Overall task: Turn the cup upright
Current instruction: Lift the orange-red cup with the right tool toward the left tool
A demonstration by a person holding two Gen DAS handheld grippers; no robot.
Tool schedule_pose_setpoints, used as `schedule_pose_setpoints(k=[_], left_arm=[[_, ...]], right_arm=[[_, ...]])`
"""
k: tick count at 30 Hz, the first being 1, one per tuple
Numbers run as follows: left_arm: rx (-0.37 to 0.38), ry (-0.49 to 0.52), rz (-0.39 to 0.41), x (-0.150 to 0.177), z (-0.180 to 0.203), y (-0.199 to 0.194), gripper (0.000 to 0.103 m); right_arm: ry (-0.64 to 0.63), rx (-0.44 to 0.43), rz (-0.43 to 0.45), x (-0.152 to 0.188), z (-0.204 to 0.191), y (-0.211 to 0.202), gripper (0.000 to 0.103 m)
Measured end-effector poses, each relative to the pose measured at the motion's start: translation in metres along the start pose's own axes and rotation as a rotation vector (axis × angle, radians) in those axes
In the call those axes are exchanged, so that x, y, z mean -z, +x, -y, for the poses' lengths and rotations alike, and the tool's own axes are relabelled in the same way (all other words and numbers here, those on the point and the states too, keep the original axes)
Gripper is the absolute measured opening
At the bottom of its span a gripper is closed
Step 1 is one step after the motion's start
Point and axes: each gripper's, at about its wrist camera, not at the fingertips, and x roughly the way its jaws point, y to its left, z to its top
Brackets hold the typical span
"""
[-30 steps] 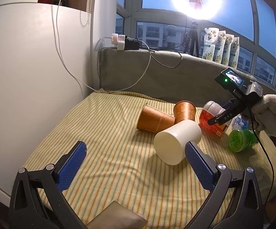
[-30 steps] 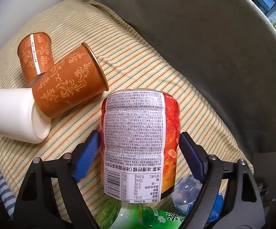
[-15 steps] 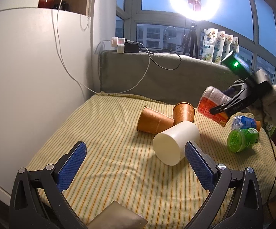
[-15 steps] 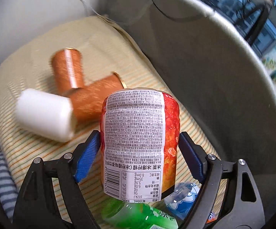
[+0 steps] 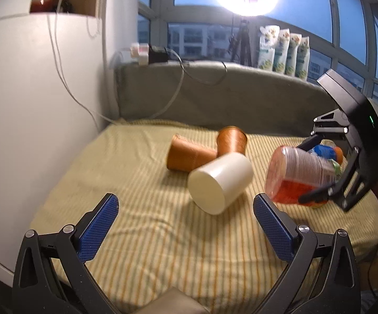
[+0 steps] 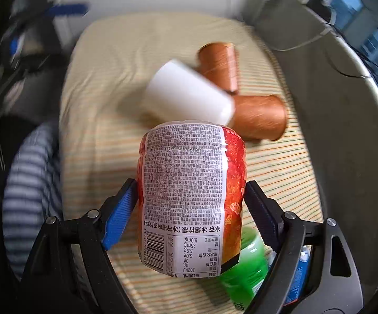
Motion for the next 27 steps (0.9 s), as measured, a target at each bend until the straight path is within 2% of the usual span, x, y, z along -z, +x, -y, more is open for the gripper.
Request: schedule_pose_setpoints(k=[7,15,17,22,24,27], left_arm=[[0.105,0.064,-0.124,0.009,0.012,0.012,0.103],[0.223,0.199,-0.207,0.002,0.036,0.019,0.102],[0.242,0.254,-0.221,0.001,0.044,0.019,0.102],[0.282,0.295,-0.281,-0.004,0.05,0.027,0.102],[0.302,0.332,-0.294,-0.008,0.056,0.026,0.102],[0.307,0.454,-0.286,-0.014,0.072,0.024,0.102]], right_arm=[[-0.111,-0.019,-0.076,0.024,-0.026,0.012,0.086],[-0.12,-0.019,-0.053,0.029,-0.025,0.005,0.086],[-0.109,-0.013,-0.025,0.029,-0.025,0.0,0.086],[-0.021,0.026,0.082,0.036,-0.019,-0.031,0.086],[0.045,0.067,0.136,0.046,-0.015,-0.047,0.087],[0.185,0.114,0.236,0.071,-0.01,-0.073,0.087]])
